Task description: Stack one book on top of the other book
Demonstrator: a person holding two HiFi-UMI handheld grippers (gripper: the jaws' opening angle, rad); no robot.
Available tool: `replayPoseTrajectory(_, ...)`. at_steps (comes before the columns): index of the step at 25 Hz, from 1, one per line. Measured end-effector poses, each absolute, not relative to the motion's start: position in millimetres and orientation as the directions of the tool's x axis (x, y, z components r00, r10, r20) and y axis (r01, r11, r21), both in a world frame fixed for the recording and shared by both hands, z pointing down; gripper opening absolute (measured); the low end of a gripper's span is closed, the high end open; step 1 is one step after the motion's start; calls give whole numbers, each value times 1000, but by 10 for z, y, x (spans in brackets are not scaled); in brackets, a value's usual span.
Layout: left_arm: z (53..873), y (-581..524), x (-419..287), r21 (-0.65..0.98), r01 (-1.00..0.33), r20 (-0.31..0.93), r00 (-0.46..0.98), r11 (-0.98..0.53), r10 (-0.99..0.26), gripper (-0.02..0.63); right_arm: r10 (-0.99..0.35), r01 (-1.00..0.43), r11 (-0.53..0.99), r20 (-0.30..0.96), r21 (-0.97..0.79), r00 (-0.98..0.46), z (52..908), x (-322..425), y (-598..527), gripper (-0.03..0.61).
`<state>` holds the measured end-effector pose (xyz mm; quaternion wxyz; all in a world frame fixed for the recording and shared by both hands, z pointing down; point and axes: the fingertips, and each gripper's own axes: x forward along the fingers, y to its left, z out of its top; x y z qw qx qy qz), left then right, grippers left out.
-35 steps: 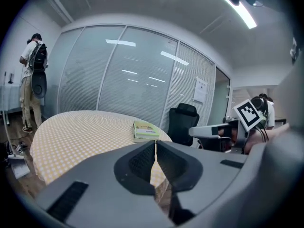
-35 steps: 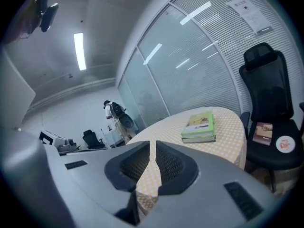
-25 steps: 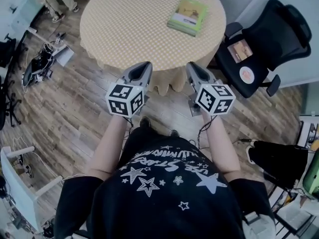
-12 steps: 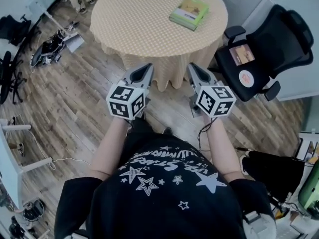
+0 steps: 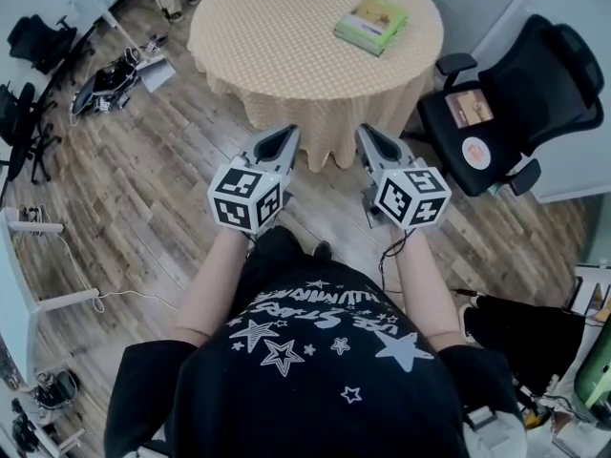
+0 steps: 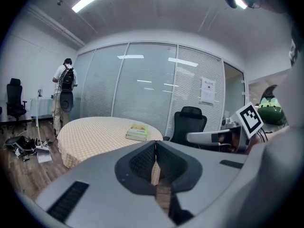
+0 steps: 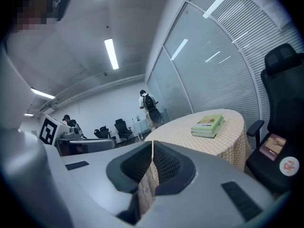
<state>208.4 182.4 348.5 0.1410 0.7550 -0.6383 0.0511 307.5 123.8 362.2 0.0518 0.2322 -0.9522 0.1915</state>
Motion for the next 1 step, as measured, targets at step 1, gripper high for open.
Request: replayPoseTrajectory(1,3460,1869,2085,147,-979,252,178,-144,-951,11,-423,-462,819,186,-341,-887,3609,3085,1282,32)
